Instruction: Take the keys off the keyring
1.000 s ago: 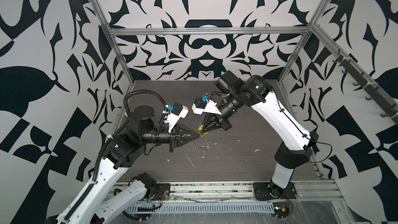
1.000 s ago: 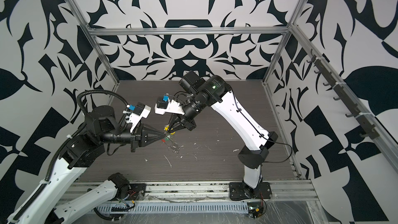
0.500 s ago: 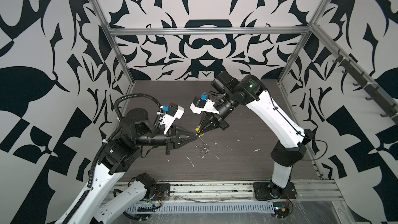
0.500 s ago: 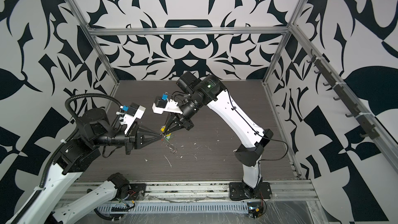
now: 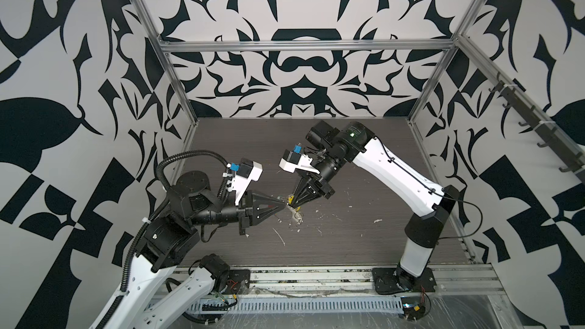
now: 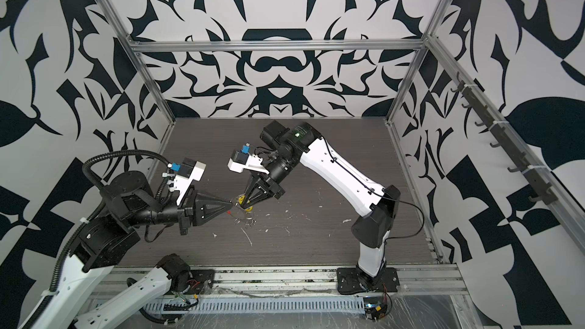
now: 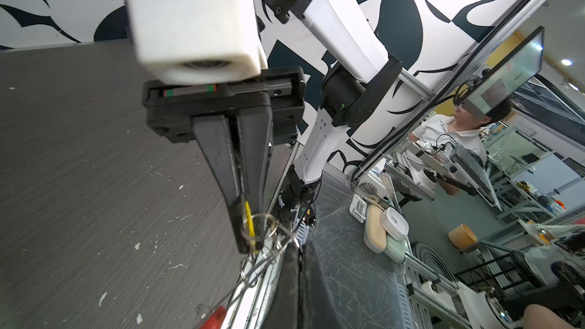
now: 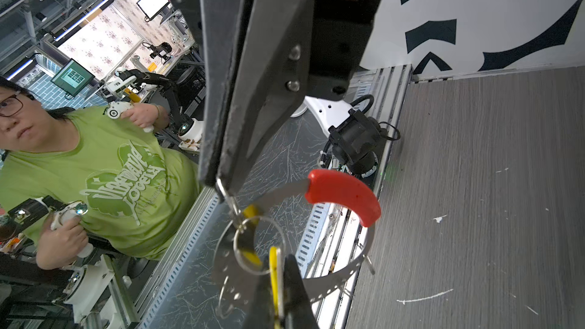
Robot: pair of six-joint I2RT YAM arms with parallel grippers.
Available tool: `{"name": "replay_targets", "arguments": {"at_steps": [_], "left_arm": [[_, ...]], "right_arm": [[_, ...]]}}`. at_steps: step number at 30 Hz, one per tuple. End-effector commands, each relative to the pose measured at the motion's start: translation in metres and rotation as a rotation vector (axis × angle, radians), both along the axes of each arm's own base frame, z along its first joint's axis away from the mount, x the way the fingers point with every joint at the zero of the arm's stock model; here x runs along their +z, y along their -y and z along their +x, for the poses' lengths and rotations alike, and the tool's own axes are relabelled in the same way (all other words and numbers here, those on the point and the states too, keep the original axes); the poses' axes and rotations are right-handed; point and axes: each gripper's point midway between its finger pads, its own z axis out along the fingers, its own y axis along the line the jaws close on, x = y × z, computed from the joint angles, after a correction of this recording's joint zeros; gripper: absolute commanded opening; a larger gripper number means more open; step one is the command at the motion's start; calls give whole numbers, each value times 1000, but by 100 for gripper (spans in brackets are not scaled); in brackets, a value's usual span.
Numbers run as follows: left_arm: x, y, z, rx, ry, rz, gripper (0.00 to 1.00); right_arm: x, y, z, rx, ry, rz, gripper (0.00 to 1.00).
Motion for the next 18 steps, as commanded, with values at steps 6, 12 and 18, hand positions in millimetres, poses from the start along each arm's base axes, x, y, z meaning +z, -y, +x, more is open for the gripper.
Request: {"name": "replay_targets", "arguments": {"at_steps": [6, 12, 18], "left_arm": [[40, -13, -39, -99, 210, -148, 0], [28, -6, -27, -85, 185, -122, 0], [20, 1, -18, -86, 132, -85, 0]], "right_arm": [[-27, -3, 56, -249, 100, -39, 0], [-11, -3, 65, -387, 130, 41, 0], [-10, 4, 70, -478, 185, 35, 24]]}}
